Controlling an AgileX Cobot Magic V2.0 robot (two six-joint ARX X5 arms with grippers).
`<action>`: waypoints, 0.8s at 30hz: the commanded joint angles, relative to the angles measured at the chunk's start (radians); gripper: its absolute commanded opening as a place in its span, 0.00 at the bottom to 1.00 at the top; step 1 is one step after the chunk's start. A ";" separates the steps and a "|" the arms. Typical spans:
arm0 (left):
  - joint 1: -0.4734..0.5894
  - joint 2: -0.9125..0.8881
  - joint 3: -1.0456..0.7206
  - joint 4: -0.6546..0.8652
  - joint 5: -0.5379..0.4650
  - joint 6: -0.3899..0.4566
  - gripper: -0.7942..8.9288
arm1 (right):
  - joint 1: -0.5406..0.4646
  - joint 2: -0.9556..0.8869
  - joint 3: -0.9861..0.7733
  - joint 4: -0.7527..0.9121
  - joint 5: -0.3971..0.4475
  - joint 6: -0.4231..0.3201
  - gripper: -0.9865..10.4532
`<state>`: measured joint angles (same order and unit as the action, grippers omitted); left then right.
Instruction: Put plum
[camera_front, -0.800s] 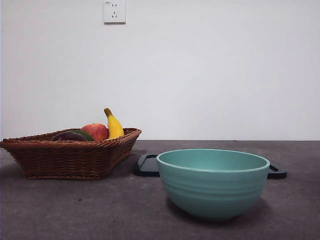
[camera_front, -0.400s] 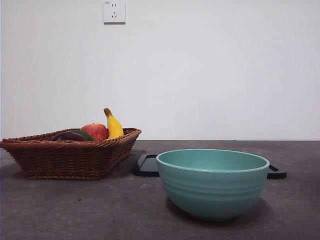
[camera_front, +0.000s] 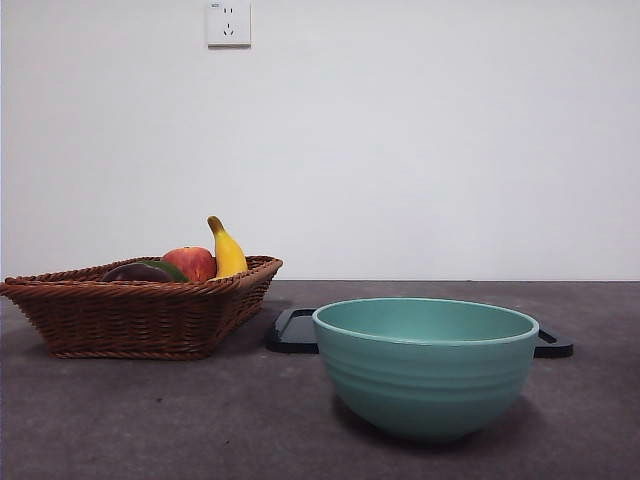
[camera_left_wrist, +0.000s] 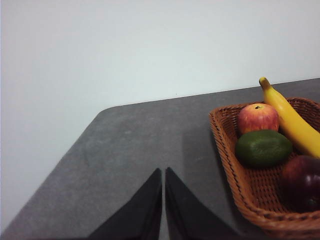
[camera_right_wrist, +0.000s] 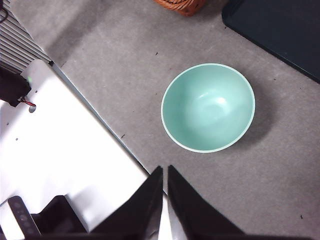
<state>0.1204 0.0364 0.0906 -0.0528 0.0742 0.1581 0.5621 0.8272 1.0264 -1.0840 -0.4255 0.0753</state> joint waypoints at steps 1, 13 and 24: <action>0.005 -0.024 -0.032 0.015 -0.004 -0.032 0.09 | 0.007 0.007 0.014 0.009 -0.004 -0.009 0.09; 0.004 -0.034 -0.079 -0.088 -0.002 -0.129 0.09 | 0.007 0.007 0.014 0.010 -0.004 -0.008 0.09; 0.004 -0.034 -0.079 -0.134 -0.002 -0.204 0.09 | 0.007 0.007 0.014 0.010 -0.004 -0.008 0.09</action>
<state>0.1204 0.0051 0.0319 -0.1776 0.0742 -0.0357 0.5617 0.8272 1.0264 -1.0836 -0.4255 0.0753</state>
